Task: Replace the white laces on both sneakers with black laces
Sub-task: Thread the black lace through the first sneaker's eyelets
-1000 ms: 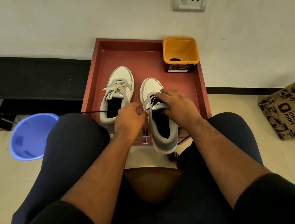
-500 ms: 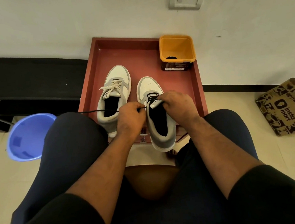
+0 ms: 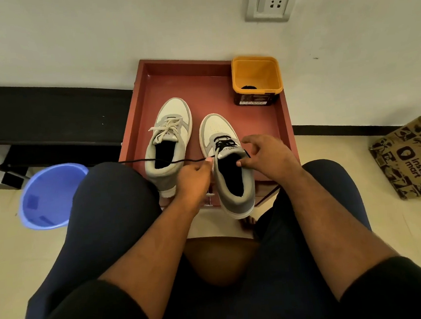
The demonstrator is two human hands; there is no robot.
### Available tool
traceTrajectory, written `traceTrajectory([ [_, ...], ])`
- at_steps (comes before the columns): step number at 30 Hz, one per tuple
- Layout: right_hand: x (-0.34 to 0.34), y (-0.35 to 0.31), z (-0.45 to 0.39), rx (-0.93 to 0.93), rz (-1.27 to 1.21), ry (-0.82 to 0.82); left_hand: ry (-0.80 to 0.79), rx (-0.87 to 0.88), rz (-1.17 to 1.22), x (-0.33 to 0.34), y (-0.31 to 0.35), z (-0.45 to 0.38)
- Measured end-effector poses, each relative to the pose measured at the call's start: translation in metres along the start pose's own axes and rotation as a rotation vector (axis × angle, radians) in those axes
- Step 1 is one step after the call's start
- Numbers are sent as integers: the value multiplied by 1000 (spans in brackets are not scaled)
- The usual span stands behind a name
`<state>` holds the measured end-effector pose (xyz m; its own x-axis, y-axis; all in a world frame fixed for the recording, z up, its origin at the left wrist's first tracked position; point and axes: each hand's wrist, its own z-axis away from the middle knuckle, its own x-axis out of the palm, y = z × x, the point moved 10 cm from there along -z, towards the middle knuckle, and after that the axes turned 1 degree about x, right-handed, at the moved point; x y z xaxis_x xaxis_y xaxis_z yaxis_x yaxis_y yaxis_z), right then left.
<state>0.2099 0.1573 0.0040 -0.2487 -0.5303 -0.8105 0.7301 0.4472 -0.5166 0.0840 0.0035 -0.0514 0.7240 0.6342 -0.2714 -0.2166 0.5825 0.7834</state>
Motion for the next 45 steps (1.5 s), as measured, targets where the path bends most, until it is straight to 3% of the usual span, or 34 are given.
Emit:
traceTrajectory([
  [2, 14, 13, 4, 102, -165, -115, -51, -99, 236, 12, -8, -1],
  [6, 34, 29, 9, 256, -357, -284, -12, -74, 452, 14, -3, -8],
  [19, 25, 41, -1, 296, -266, -83, 24, -23, 558, 2, 8, -13],
  [22, 6, 35, -3, 217, -287, 85, 33, 28, 525, -4, 19, -13],
  [26, -17, -2, 1, 35, -580, 227, 24, 190, 467, -14, 66, -11],
  [29, -33, -48, 9, -252, -432, 282, -24, 328, 322, -14, 108, -5],
  [36, -93, -114, 29, -669, -79, 512, -240, 504, 34, -4, 185, 30],
  [41, -133, -140, 31, -775, 67, 548, -320, 590, 52, -13, 219, 61],
  [45, -143, -144, 25, -658, 125, 503, -248, 664, 46, -26, 229, 73],
])
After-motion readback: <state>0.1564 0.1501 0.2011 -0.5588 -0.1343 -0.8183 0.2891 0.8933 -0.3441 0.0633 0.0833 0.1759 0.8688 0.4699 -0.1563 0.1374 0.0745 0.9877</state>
